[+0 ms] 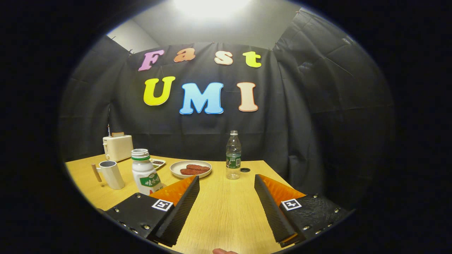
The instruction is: Take the bottle from table, then pour the juice into the cup, finally place the bottle on the coaster
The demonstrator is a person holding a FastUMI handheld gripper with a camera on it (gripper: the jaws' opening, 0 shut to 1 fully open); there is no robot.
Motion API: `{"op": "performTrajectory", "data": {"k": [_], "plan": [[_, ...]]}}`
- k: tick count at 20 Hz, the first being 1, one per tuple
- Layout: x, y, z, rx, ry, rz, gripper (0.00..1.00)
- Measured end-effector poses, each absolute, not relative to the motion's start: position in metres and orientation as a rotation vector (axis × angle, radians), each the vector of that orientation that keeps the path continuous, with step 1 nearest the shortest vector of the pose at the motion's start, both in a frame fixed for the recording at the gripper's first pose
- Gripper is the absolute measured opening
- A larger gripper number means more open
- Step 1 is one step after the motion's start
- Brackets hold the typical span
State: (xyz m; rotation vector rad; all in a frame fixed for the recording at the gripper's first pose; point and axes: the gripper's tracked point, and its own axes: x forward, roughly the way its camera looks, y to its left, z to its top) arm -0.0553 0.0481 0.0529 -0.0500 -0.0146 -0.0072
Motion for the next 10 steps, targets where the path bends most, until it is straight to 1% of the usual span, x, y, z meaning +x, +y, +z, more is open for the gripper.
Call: {"op": "performTrajectory", "data": {"k": [10], "plan": [[-0.071, 0.137, 0.032, -0.032, 0.0, 0.125, 0.96]]}}
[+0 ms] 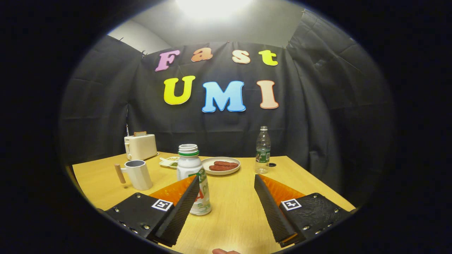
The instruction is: Take the bottle from table, then pour the juice into the cup, finally place the bottle on the coaster
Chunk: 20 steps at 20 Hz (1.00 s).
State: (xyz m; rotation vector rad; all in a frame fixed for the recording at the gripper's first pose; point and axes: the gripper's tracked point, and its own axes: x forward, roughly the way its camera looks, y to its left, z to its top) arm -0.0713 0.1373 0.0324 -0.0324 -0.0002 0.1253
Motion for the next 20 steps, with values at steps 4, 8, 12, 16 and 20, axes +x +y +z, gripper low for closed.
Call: {"op": "performTrajectory", "data": {"k": [4, 8, 12, 16, 20], "plan": [[-0.065, 0.166, 0.021, -0.034, 0.005, 0.152, 0.96], [-0.052, 0.186, 0.013, -0.018, 0.018, 0.157, 0.96], [-0.034, 0.198, 0.004, 0.002, 0.033, 0.122, 0.96], [-0.017, 0.204, 0.004, -0.02, 0.027, 0.083, 0.96], [-0.004, 0.206, -0.002, 0.004, 0.032, 0.03, 0.96]]}}
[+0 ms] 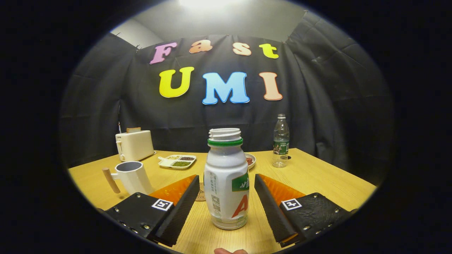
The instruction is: Take the bottle from table, then pour the juice into the cup, finally place the bottle on the coaster
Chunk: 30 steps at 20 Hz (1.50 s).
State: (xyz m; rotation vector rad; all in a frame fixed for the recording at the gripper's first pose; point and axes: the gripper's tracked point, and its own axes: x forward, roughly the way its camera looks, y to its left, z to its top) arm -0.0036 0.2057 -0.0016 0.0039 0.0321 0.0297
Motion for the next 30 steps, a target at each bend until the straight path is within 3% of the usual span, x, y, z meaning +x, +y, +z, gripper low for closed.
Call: {"op": "performTrajectory", "data": {"k": [9, 12, 30], "plan": [[0.015, 0.202, -0.017, 0.001, 0.053, -0.06, 0.96], [0.016, 0.205, -0.018, -0.022, 0.076, -0.043, 0.74], [0.025, 0.235, 0.006, -0.356, 0.087, 0.083, 0.69]]}}
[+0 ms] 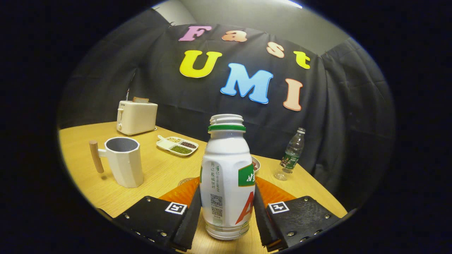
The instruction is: Take the bottle from table, then pour the juice into the cup, finally place the bottle on the coaster
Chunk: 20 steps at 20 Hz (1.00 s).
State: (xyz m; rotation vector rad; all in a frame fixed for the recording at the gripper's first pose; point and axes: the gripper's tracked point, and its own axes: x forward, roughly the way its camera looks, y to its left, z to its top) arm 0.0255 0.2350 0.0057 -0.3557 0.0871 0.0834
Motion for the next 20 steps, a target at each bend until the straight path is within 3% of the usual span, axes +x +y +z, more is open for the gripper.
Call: {"op": "performTrajectory", "data": {"k": [20], "plan": [[0.037, 0.313, 0.007, -0.816, 0.069, 0.252, 0.7]]}}
